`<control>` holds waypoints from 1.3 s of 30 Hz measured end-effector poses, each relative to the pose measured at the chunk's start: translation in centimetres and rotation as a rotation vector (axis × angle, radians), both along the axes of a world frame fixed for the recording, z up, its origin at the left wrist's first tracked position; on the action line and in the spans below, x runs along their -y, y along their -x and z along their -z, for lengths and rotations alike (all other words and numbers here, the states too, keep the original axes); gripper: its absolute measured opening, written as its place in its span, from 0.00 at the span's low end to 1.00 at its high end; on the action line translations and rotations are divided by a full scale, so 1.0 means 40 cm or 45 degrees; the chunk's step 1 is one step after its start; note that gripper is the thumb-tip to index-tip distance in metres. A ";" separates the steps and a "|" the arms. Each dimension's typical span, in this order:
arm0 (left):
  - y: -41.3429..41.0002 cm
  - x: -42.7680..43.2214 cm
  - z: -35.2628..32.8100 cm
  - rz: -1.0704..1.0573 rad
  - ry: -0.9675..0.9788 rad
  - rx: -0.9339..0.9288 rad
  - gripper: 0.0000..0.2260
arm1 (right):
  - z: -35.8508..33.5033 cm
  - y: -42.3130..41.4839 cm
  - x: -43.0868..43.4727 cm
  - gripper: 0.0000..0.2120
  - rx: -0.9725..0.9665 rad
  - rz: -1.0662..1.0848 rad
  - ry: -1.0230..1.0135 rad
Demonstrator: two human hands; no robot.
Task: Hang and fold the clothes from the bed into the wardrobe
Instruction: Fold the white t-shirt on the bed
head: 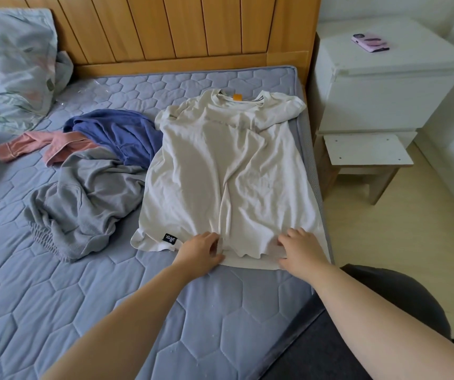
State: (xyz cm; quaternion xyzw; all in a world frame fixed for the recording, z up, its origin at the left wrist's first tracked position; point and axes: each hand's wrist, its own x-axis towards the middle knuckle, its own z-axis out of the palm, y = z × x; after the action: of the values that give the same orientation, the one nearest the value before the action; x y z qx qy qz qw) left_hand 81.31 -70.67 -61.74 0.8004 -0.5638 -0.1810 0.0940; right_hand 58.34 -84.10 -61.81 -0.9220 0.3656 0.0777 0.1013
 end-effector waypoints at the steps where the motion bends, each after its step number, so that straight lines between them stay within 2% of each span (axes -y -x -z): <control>1: 0.007 0.001 -0.002 0.017 0.013 0.050 0.07 | -0.001 -0.004 -0.003 0.11 -0.050 -0.030 0.039; 4: 0.014 -0.012 -0.010 0.108 0.259 0.205 0.07 | -0.032 -0.015 -0.013 0.11 0.050 -0.006 0.151; 7: -0.021 -0.048 -0.013 0.251 0.537 0.411 0.04 | -0.066 0.015 0.022 0.05 0.503 0.422 0.297; 8: -0.032 -0.058 -0.013 0.291 0.538 0.439 0.03 | -0.075 0.033 0.032 0.04 0.527 0.552 0.276; 9: -0.038 -0.065 -0.011 0.334 0.502 0.465 0.04 | -0.080 0.048 0.039 0.04 0.374 0.607 0.204; 11: -0.030 -0.067 -0.011 0.406 0.382 0.536 0.09 | -0.075 0.057 0.036 0.09 -0.123 0.546 -0.022; 12: -0.017 -0.060 -0.017 0.398 0.327 0.545 0.10 | -0.070 0.057 0.026 0.11 -0.259 0.509 -0.089; 13: -0.003 -0.052 -0.021 0.371 0.292 0.542 0.10 | -0.063 0.054 0.019 0.11 -0.250 0.497 -0.090; 15: 0.028 -0.025 -0.021 0.336 0.276 0.508 0.11 | -0.068 0.046 0.014 0.09 -0.071 0.586 -0.004; 17: 0.073 0.009 -0.017 0.391 0.190 0.465 0.19 | -0.075 0.051 0.015 0.14 0.017 0.714 -0.002; 19: 0.124 0.047 -0.007 0.484 0.063 0.429 0.24 | -0.078 0.059 0.014 0.15 -0.042 0.783 -0.072; 22: 0.184 0.091 0.003 0.542 0.063 0.375 0.21 | -0.080 0.070 0.019 0.10 -0.035 0.878 -0.098; 24: 0.203 0.105 0.005 0.543 0.082 0.343 0.20 | -0.090 0.073 0.022 0.07 0.293 0.979 -0.080; 26: 0.213 0.113 0.002 0.497 0.122 0.296 0.18 | -0.109 0.074 0.023 0.13 0.776 1.060 -0.151; 27: 0.215 0.116 -0.002 0.449 0.156 0.259 0.16 | -0.119 0.073 0.025 0.14 0.994 1.120 -0.254; 29: 0.217 0.119 -0.010 0.314 0.261 0.150 0.10 | -0.129 0.072 0.035 0.14 1.339 1.329 -0.642; 30: 0.214 0.119 -0.014 0.245 0.323 0.106 0.09 | -0.133 0.073 0.035 0.13 1.397 1.421 -0.847; 31: 0.207 0.118 -0.019 0.182 0.379 0.076 0.09 | -0.127 0.076 0.034 0.12 1.346 1.422 -0.893; 34: 0.181 0.109 -0.040 0.059 0.508 0.014 0.11 | -0.106 0.085 0.019 0.08 0.570 1.011 -0.270; 36: 0.167 0.105 -0.057 0.041 0.535 -0.026 0.13 | -0.105 0.070 -0.002 0.09 0.118 0.776 -0.016; 37: 0.162 0.105 -0.069 0.039 0.548 -0.029 0.13 | -0.103 0.055 -0.011 0.09 -0.026 0.684 0.046; 39: 0.153 0.103 -0.101 0.049 0.636 0.030 0.13 | -0.117 0.028 -0.027 0.08 -0.065 0.662 0.002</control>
State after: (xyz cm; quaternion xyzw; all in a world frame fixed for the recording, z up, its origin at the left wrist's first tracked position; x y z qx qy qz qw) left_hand 75.20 -74.81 -57.68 0.7433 -0.6073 -0.0286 0.2789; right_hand 57.21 -83.03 -57.11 -0.7950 0.5926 0.0719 0.1078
